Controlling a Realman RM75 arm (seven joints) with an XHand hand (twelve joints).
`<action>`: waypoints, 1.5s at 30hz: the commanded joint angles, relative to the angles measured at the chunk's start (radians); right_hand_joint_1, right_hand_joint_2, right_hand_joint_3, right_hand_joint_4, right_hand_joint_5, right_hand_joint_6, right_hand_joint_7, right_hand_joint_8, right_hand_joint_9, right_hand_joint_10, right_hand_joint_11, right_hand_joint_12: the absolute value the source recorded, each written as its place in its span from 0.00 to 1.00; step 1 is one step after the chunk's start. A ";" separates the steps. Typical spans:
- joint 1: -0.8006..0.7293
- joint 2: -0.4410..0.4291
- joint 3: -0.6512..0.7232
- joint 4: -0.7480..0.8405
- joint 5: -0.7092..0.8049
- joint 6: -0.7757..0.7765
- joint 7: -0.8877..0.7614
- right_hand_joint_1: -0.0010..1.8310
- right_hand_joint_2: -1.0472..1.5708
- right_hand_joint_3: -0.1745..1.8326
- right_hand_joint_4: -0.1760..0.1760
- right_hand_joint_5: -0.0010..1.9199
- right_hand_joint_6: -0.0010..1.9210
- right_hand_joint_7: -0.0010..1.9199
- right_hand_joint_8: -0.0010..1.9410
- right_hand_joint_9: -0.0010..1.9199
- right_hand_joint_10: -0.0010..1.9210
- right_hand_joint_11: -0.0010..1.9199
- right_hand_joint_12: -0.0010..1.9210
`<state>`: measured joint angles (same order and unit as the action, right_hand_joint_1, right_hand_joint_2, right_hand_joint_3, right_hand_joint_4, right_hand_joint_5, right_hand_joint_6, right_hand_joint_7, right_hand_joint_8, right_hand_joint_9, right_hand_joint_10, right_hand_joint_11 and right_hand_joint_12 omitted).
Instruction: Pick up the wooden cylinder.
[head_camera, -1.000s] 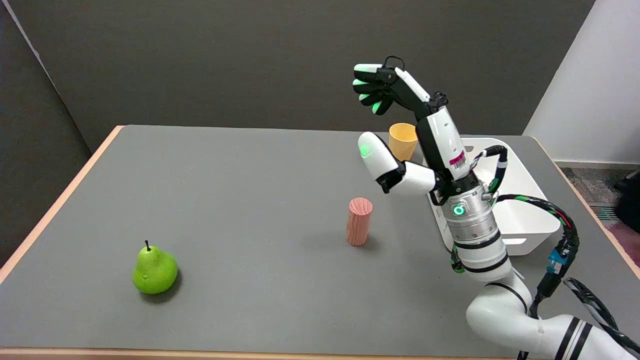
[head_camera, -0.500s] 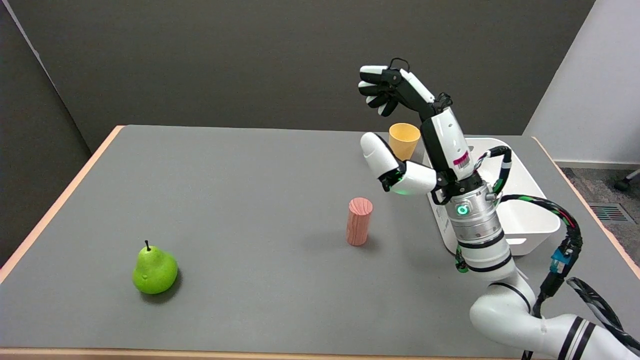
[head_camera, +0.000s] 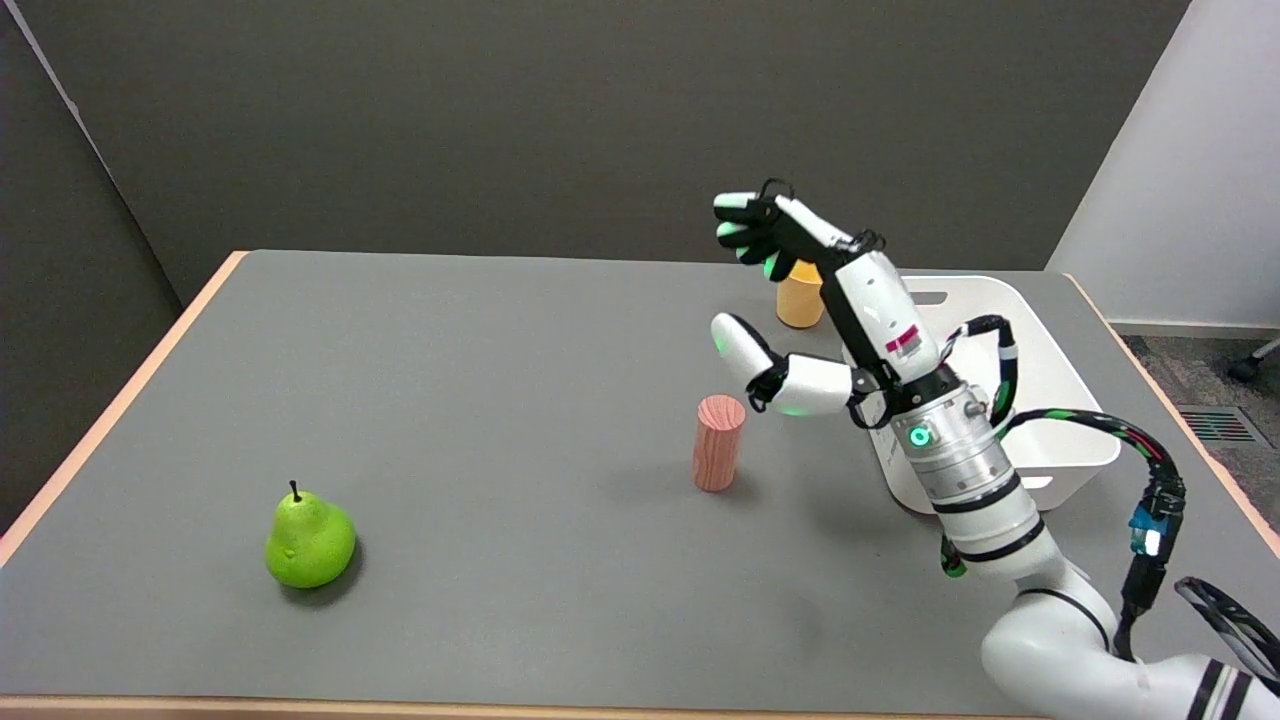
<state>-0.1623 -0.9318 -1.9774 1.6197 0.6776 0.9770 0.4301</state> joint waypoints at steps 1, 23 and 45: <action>-0.121 -0.007 -0.007 0.037 0.230 -0.143 -0.491 0.32 0.66 0.52 0.39 0.18 0.32 0.28 0.34 0.25 0.60 0.26 0.89; -0.081 -0.041 -0.095 -0.021 0.403 -0.218 -0.598 0.30 0.66 0.52 0.33 0.17 0.32 0.27 0.33 0.23 0.58 0.29 0.93; -0.071 -0.048 -0.115 0.002 0.403 -0.232 -0.626 0.29 0.66 0.51 0.29 0.17 0.30 0.25 0.31 0.21 0.57 0.26 0.95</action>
<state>-0.2510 -0.9711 -2.0740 1.6194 1.0645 0.7709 -0.1686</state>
